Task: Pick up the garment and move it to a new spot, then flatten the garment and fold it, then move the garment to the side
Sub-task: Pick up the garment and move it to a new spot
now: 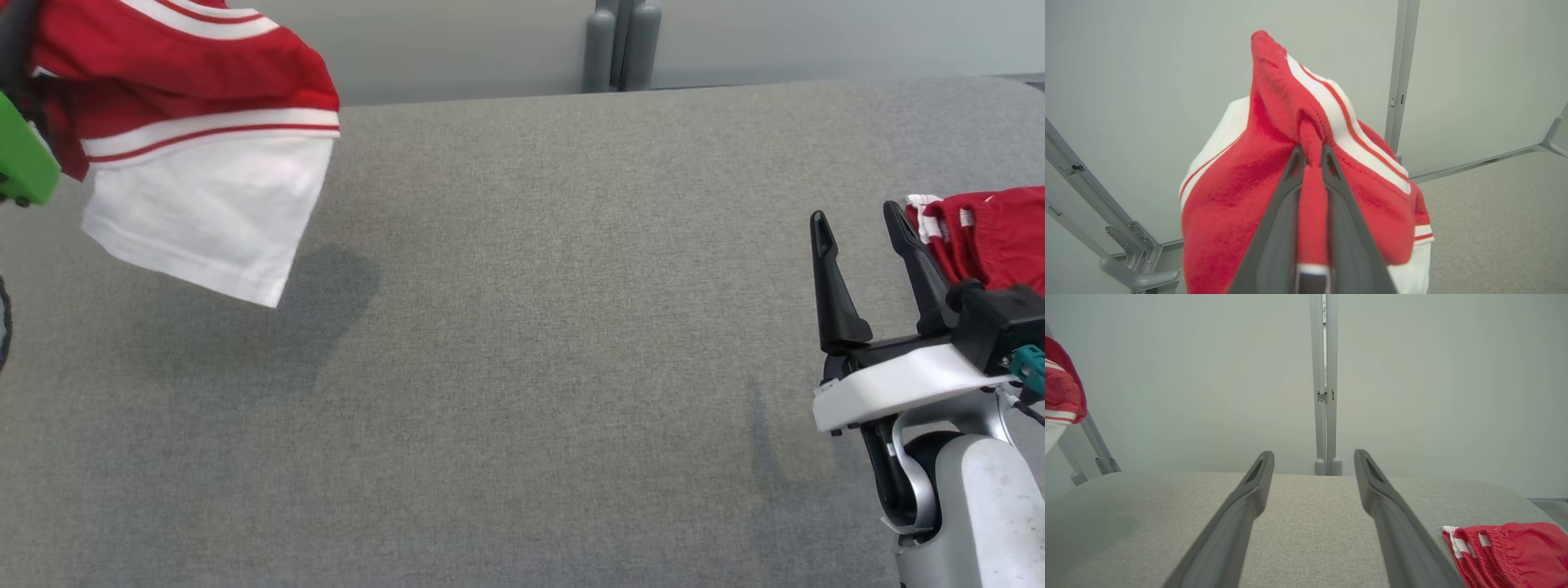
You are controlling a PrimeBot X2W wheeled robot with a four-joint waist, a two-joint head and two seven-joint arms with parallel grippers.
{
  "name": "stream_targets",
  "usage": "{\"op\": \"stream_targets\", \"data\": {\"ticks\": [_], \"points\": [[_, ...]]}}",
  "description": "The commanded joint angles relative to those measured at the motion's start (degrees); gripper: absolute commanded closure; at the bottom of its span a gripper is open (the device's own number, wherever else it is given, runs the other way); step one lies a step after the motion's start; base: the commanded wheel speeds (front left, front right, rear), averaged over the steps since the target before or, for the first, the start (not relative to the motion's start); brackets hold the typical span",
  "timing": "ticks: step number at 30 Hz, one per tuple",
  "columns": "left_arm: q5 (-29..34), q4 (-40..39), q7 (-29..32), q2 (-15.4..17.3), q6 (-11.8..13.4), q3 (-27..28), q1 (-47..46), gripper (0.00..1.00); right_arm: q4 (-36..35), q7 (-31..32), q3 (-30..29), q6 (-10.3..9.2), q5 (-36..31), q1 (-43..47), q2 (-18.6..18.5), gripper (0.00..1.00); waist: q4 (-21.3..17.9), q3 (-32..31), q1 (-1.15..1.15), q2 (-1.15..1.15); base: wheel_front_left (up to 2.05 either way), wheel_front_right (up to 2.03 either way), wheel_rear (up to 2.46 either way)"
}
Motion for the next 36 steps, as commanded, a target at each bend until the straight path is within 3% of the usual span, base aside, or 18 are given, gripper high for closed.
{"op": "stream_targets", "data": {"ticks": [1, 9, 15, 24, 36], "points": [[-0.77, -1.82, 0.39, 0.38, -0.17, -0.56, 1.61, 1.00, -0.32, 0.23, -0.24, 0.00, 0.38, 1.21, -0.19, 0.00, -2.03, -3.16, 0.00, 0.00, 0.00, 0.00, 0.00], [-2.27, -12.58, 2.11, -3.70, 1.03, -5.58, 8.47, 1.00, -1.35, 1.09, -0.23, 0.00, 0.81, 3.74, -0.16, 0.00, -4.17, -4.44, 0.00, 0.00, 0.00, 0.00, 0.00], [-1.44, -13.43, 1.73, -8.95, 1.78, -11.02, 12.88, 1.00, -1.66, 0.73, 0.65, 0.00, 1.60, 3.66, -0.18, 0.00, -6.26, -3.30, 0.00, 0.00, 0.00, 0.00, 0.00], [0.03, -1.64, -5.33, -18.39, 0.99, -15.54, 12.78, 1.00, -0.65, -0.40, 3.06, 0.00, 2.81, 1.35, -0.15, 0.00, -10.69, 1.15, 0.00, 0.00, 0.00, 0.00, 0.00], [2.63, 20.07, -16.34, -23.36, 0.73, -13.92, 4.14, 1.00, 0.41, -2.49, 5.27, 0.00, 4.22, -2.44, -0.15, 0.00, -16.36, 7.55, 0.00, 0.00, 0.00, 0.00, 0.00]]}}
